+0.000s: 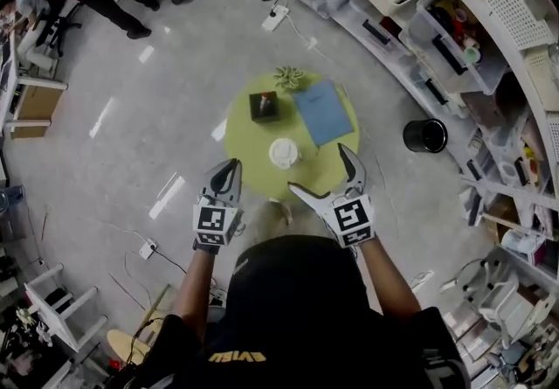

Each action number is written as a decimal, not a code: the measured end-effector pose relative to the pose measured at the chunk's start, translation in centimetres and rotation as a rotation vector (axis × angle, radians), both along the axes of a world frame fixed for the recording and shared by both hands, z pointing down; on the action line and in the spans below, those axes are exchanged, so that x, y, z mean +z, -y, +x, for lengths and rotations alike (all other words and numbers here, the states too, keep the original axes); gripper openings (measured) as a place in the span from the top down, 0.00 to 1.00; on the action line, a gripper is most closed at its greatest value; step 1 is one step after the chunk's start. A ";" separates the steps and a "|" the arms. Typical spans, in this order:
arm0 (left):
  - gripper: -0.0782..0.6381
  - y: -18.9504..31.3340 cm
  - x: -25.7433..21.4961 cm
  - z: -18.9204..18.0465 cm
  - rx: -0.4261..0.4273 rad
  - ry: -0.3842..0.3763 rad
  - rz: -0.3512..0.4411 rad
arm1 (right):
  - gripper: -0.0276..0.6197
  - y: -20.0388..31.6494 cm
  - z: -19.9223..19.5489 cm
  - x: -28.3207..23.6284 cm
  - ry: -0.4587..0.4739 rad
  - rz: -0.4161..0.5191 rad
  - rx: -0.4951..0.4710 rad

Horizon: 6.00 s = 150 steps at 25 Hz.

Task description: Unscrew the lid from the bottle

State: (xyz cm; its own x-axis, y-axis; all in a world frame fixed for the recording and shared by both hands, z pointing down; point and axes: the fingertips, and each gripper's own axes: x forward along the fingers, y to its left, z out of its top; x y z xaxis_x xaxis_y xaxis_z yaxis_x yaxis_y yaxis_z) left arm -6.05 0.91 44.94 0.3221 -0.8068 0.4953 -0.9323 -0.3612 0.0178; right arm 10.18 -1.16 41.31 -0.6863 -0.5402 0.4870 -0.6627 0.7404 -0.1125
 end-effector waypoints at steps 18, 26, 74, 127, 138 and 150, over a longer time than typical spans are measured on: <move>0.36 -1.3 21.7 4.0 0.686 -0.078 -0.200 | 0.15 0.7 -8.0 15.6 -0.315 -0.218 -0.009; 0.32 1.9 24.0 7.5 0.786 -0.124 -0.151 | 0.28 1.7 -8.7 18.9 -0.436 -0.283 -0.025; 0.41 1.9 24.5 9.6 0.862 -0.062 -0.086 | 0.32 -0.8 -9.0 19.9 -0.610 -0.060 -0.894; 0.41 2.0 24.6 9.2 0.893 -0.079 -0.128 | 0.36 0.9 -9.2 18.8 -0.437 -0.183 -0.493; 0.41 2.0 24.8 9.2 0.905 -0.070 -0.138 | 0.36 0.4 -9.4 18.9 -0.461 -0.171 -0.681; 0.41 2.0 24.7 9.2 0.905 -0.060 -0.144 | 0.32 1.4 -9.0 16.9 -0.292 -0.215 -0.370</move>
